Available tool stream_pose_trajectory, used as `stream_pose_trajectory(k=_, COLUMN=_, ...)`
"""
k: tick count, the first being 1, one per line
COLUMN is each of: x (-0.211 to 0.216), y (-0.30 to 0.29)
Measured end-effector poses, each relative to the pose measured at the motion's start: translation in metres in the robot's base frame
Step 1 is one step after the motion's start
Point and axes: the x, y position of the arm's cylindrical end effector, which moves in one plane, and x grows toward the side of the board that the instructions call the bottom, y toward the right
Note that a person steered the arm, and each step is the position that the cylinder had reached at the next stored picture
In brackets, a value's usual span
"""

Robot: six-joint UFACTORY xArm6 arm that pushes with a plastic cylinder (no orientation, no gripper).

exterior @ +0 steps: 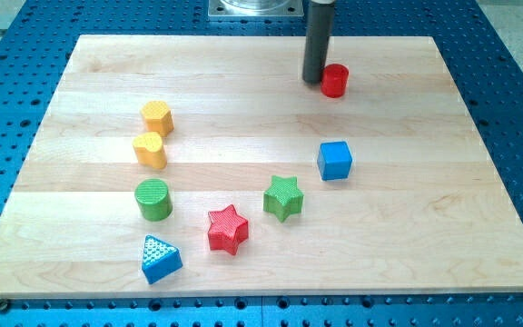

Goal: Move the red circle to the top right of the blue cube

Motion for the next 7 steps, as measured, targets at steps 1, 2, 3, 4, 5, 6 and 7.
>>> stream_pose_trajectory(k=1, x=0.007, y=0.038)
stream_pose_trajectory(k=2, x=0.019, y=0.074)
stream_pose_trajectory(k=3, x=0.015, y=0.112)
stream_pose_trajectory(k=4, x=0.032, y=0.12)
stream_pose_trajectory(k=5, x=0.039, y=0.06)
stream_pose_trajectory(k=6, x=0.053, y=0.021)
stream_pose_trajectory(k=7, x=0.095, y=0.021)
